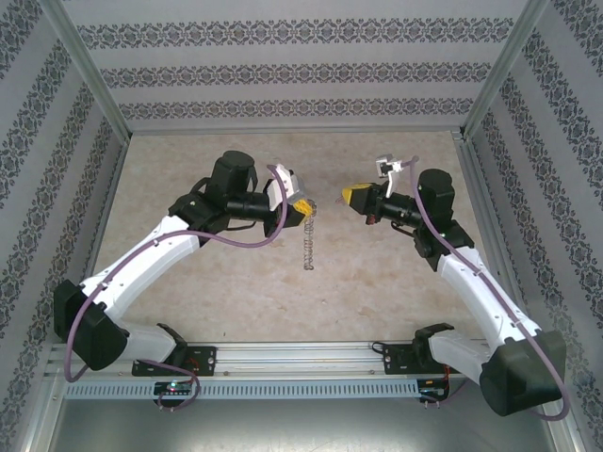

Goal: Put the keys on the keyring

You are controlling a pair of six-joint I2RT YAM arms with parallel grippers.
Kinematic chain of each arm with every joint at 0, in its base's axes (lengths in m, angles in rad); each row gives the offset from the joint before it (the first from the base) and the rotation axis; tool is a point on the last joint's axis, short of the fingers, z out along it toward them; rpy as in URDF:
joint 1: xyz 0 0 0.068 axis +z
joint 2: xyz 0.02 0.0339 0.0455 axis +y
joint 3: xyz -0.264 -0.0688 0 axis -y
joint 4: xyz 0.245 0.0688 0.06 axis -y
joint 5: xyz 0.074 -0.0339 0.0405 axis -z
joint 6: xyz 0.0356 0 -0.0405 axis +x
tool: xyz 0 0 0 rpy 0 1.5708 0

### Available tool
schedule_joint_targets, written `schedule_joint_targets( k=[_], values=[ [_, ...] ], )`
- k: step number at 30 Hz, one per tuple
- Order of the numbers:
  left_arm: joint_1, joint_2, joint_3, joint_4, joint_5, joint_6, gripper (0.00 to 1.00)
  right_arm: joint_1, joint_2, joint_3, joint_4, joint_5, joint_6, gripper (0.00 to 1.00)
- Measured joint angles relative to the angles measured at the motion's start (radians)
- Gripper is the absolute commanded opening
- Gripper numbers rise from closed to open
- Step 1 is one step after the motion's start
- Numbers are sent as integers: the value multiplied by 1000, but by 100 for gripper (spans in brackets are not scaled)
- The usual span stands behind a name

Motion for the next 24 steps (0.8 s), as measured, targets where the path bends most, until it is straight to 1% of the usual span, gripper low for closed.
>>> schedule_joint_targets(
  k=[4,9,17,24],
  values=[
    [0,10,23,0,10,0,0,0,-13,0,28,-67,24,0],
    [0,21,36,0,22,0,0,24,-14,1,37,-100,40,0],
    [0,40,49,0,34,0,0,88,-14,31,26,-108,30,0],
    [0,40,50,0,37,0,0,144,1,58,-10,-94,-13,0]
  ],
)
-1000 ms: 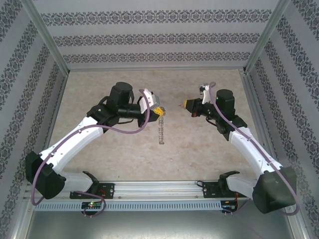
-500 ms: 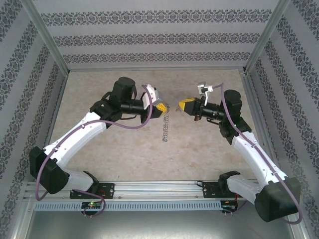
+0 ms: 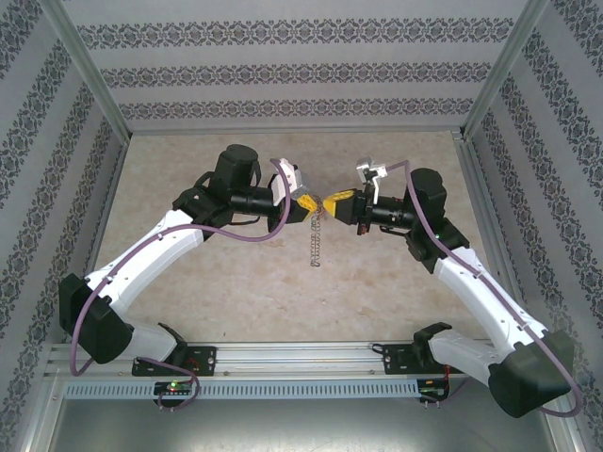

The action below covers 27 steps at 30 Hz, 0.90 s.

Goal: Put the keys on the keyring

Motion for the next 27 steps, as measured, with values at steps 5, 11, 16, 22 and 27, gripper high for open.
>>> schedule_joint_targets(
  k=[5,11,16,22,27],
  values=[
    [0,0,4,0,4,0,0,26,19,11,-24,22,-31,0],
    [1,0,6,0,3,0,0,29,27,20,-45,35,-57,0],
    [1,1,6,0,3,0,0,29,27,20,-46,47,-60,0],
    [2,10,14,0,7,-1,0,29,27,20,-44,58,-60,0],
    [7,16,17,0,22,-5,0,35,27,20,-38,86,-63,0]
  ],
)
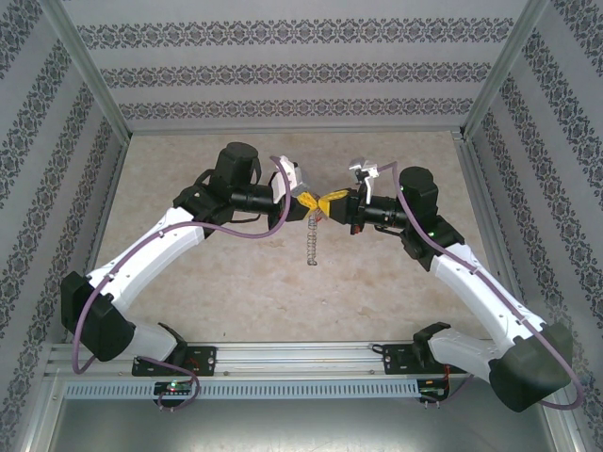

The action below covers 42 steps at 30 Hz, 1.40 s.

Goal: Put the keys on the keyring

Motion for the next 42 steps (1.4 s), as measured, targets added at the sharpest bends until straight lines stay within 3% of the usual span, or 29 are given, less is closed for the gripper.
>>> schedule_joint_targets(
  k=[13,23,42],
  values=[
    [6,3,16,1,54,-42,0,11,-67,-59,36,105,-28,0],
    [6,3,16,15,52,-52,0,-3,-68,-93,93,114,-26,0],
    [5,3,-32,130,53,-105,0,-76,-11,-95,153,-70,82,0]
  ],
)
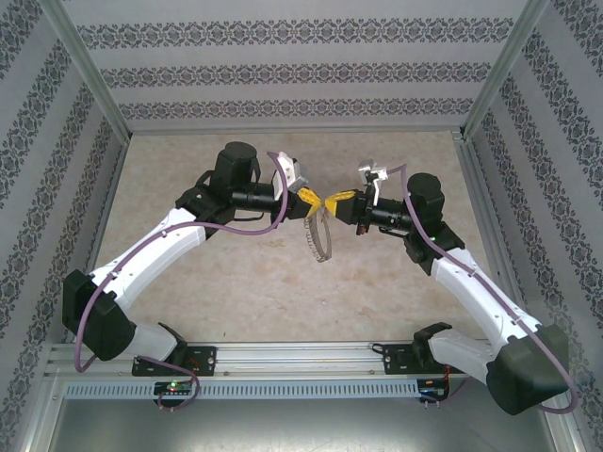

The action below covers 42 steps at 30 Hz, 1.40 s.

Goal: Put the keys on the keyring

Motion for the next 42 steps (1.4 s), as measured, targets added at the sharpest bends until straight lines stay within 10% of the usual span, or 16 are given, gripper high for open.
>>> schedule_joint_targets(
  k=[12,42],
  values=[
    [-9,-7,-1,95,50,-7,0,-72,5,14,-47,-22,46,38],
    [-9,-7,11,87,91,2,0,-88,-44,64,-47,-168,54,39]
  ],
)
